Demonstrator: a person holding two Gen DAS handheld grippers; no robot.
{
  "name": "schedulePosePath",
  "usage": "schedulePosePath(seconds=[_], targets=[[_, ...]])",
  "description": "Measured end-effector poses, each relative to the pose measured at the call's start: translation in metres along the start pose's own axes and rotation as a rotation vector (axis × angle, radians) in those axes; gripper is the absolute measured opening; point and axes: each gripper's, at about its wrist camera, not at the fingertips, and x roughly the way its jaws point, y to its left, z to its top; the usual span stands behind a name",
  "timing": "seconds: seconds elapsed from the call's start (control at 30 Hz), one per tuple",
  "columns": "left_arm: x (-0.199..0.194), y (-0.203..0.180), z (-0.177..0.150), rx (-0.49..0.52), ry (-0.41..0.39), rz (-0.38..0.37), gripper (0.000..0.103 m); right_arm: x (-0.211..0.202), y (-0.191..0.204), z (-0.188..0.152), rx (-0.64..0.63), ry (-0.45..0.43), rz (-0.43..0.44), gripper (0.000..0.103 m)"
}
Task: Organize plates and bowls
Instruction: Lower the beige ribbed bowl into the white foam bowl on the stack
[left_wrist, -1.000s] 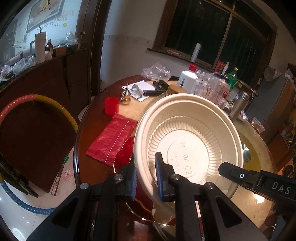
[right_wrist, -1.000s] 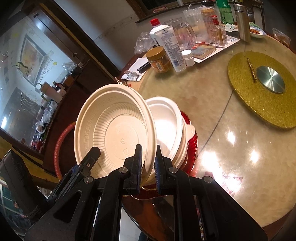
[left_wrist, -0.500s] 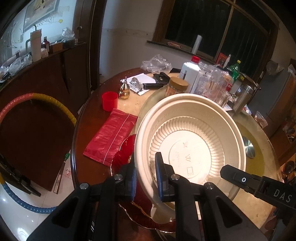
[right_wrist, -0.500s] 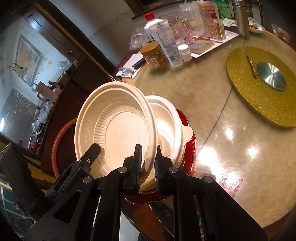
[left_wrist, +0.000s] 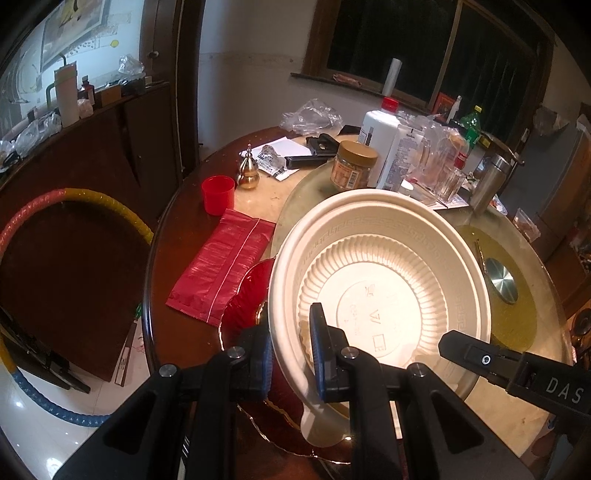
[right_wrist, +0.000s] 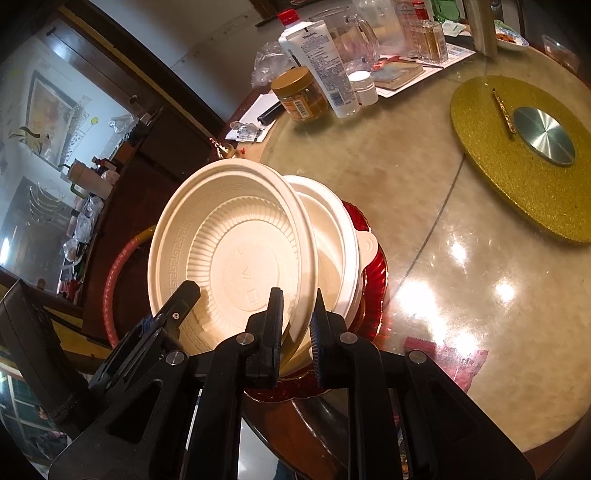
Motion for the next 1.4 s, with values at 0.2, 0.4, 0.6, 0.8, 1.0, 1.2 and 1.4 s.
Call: schedulePosePath(seconds=[0.2, 0.4, 0.6, 0.8, 1.0, 1.2, 1.4], targets=[[0.004, -0.003, 0.000, 0.012, 0.009, 0.011, 0.016, 0.001, -0.003, 0.000, 0.004, 0.003, -0.002, 0.015], [0.009, -0.004, 0.000, 0.014, 0.018, 0.021, 0.017, 0.004, -0.002, 0.003, -0.005, 0.007, -0.012, 0.015], [0.014, -0.005, 0.000, 0.020, 0.028, 0.027, 0.017, 0.006, 0.001, 0.006, -0.025, 0.009, -0.043, 0.015], [0.015, -0.005, 0.000, 0.024, 0.029, 0.029, 0.018, 0.008, 0.006, 0.006, -0.057, -0.003, -0.080, 0.016], [0.015, -0.005, 0.000, 0.024, 0.029, 0.028, 0.018, 0.008, 0.008, 0.006, -0.073, -0.003, -0.097, 0.016], [0.011, -0.004, -0.001, 0.017, 0.023, 0.023, 0.019, 0.006, 0.014, 0.004, -0.115, -0.012, -0.137, 0.017], [0.004, -0.008, -0.002, 0.035, -0.003, 0.018, 0.069, 0.000, 0.026, 0.000, -0.180, -0.054, -0.194, 0.024]])
